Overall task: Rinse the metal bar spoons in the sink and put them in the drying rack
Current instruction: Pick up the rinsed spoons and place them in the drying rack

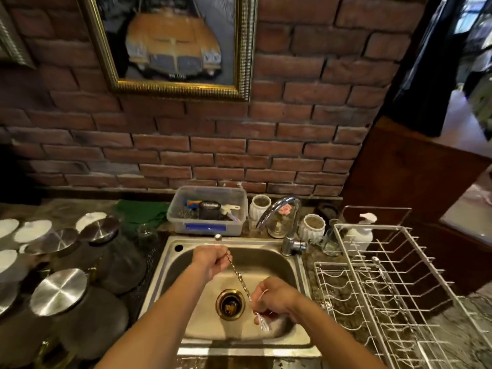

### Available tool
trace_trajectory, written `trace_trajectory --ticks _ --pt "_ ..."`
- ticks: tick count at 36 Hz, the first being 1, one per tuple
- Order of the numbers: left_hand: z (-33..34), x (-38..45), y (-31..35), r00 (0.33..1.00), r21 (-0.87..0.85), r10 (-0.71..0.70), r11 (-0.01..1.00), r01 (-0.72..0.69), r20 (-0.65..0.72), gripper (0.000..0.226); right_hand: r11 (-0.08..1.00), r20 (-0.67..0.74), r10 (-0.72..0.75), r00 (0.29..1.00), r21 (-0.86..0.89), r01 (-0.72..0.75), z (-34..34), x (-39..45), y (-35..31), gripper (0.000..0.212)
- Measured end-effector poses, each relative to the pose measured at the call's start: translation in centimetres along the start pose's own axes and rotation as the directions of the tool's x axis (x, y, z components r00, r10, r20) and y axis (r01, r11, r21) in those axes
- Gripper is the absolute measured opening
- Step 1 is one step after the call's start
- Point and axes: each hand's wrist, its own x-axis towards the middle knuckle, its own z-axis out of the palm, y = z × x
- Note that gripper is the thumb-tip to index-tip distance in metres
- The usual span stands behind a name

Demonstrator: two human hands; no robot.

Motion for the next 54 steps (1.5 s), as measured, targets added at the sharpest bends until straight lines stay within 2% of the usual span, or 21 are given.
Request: trace_trajectory --ticks 8,12,14,16,19,23,25,27,29,33,38,44,48,54 --pt "3.2 -3.5 3.1 0.990 0.047 0.132 0.990 -0.134 0.042 0.010 0.991 -0.016 -0.125 0.992 -0.058 0.124 -3.0 -3.9 -3.3 0.020" --pt "6.1 -4.8 3.6 0.981 0.106 0.174 0.977 -0.182 0.081 0.012 0.973 -0.083 -0.206 0.975 -0.121 0.195 -5.0 -5.9 -3.6 0.014" --pt "8.1 -5.6 3.5 0.974 0.138 0.199 0.967 -0.212 0.105 0.012 0.967 -0.104 -0.234 0.967 -0.131 0.220 -6.2 -7.0 -3.4 0.007" --pt "10.1 -6.4 3.3 0.965 0.153 0.225 0.958 -0.244 0.135 0.016 0.964 -0.129 -0.254 0.959 -0.114 0.240 -7.5 -8.1 -3.0 0.009" --pt "13.0 -7.5 2.5 0.958 0.189 0.236 0.945 -0.266 0.164 0.006 0.959 -0.167 -0.277 0.946 -0.102 0.263 -9.6 -9.6 -1.7 0.008" --pt "16.8 -8.5 0.6 0.947 0.209 0.230 0.938 -0.277 0.225 0.011 0.962 -0.233 -0.273 0.933 -0.096 0.257 -12.5 -11.4 1.0 0.007" --pt "18.8 -8.9 -0.6 0.936 0.216 0.224 0.934 -0.286 0.270 0.009 0.957 -0.271 -0.289 0.918 -0.109 0.269 -14.0 -12.1 2.3 0.013" --pt "20.7 -9.1 -1.7 0.929 0.219 0.229 0.929 -0.297 0.292 0.036 0.949 -0.322 -0.310 0.895 -0.155 0.273 -15.3 -12.6 3.7 0.018" --pt "22.5 -9.4 -2.8 0.922 0.191 0.227 0.936 -0.296 0.314 0.039 0.945 -0.371 -0.322 0.871 -0.183 0.271 -16.4 -13.0 5.0 0.020" --pt "25.6 -10.2 -4.6 0.919 0.205 0.215 0.934 -0.292 0.331 0.010 0.953 -0.433 -0.297 0.851 -0.198 0.231 -18.5 -13.3 7.5 0.012" --pt "28.9 -10.7 -6.9 0.897 0.269 0.186 0.912 -0.309 0.400 0.022 0.957 -0.509 -0.261 0.820 -0.247 0.152 -20.7 -14.0 10.0 0.012" --pt "31.3 -11.5 -9.8 0.901 0.376 0.111 0.882 -0.284 0.420 0.025 0.941 -0.515 -0.252 0.819 -0.327 0.084 -21.7 -14.3 12.8 0.016" --pt "32.6 -11.8 -11.6 0.916 0.487 0.064 0.831 -0.269 0.397 0.027 0.937 -0.535 -0.204 0.820 -0.348 0.006 -21.9 -13.7 14.4 0.014" --pt "33.8 -11.4 -13.5 0.932 0.490 0.012 0.849 -0.201 0.362 0.024 0.910 -0.558 -0.190 0.808 -0.409 -0.068 -22.3 -12.9 15.9 0.014"
